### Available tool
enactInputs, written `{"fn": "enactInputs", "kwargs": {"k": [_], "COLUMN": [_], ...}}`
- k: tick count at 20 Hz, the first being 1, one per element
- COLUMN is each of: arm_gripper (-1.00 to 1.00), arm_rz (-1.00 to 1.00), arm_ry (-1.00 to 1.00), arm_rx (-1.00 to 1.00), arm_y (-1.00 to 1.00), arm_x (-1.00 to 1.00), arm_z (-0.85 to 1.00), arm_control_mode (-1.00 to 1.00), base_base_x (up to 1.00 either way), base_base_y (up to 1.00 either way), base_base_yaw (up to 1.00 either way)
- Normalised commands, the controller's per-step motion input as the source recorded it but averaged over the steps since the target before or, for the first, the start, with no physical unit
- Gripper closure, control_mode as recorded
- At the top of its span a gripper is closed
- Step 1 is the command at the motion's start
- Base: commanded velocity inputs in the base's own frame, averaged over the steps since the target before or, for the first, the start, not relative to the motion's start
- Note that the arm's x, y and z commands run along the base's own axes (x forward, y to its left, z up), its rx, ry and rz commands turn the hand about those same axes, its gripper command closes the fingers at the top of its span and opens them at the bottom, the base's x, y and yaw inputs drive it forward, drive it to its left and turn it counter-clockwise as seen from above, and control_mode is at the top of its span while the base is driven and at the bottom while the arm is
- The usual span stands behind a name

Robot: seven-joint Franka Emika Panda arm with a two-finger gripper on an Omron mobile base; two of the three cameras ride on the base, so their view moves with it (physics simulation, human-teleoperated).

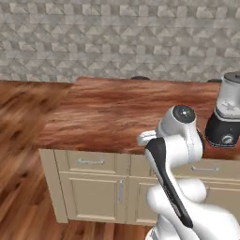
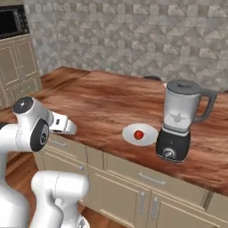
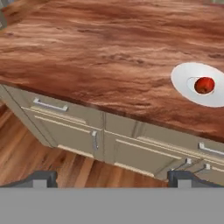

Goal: Pick the apple and tangerine from the fridge and place them on the plate next to the blender to make a fruit smoothie.

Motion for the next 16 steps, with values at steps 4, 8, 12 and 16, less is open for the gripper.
{"fn": "enactInputs", "kwargs": {"k": [4, 8, 12, 16], "arm_gripper": [-1.0, -1.0, -1.0, -1.0], "arm_rz": [0.0, 0.0, 0.0, 0.0], "arm_ry": [0.0, 0.0, 0.0, 0.0], "arm_rx": [0.0, 0.0, 0.0, 0.0], "arm_y": [0.0, 0.0, 0.0, 0.0], "arm_x": [0.0, 0.0, 0.0, 0.0], "arm_z": [0.0, 0.0, 0.0, 0.0], "arm_control_mode": [1.0, 1.0, 1.0, 1.0], "base_base_x": [-0.09, 0.0, 0.63, 1.0], "base_base_y": [0.15, 0.7, 1.0, 0.89], "base_base_yaw": [1.0, 0.87, 0.56, 0.38]}}
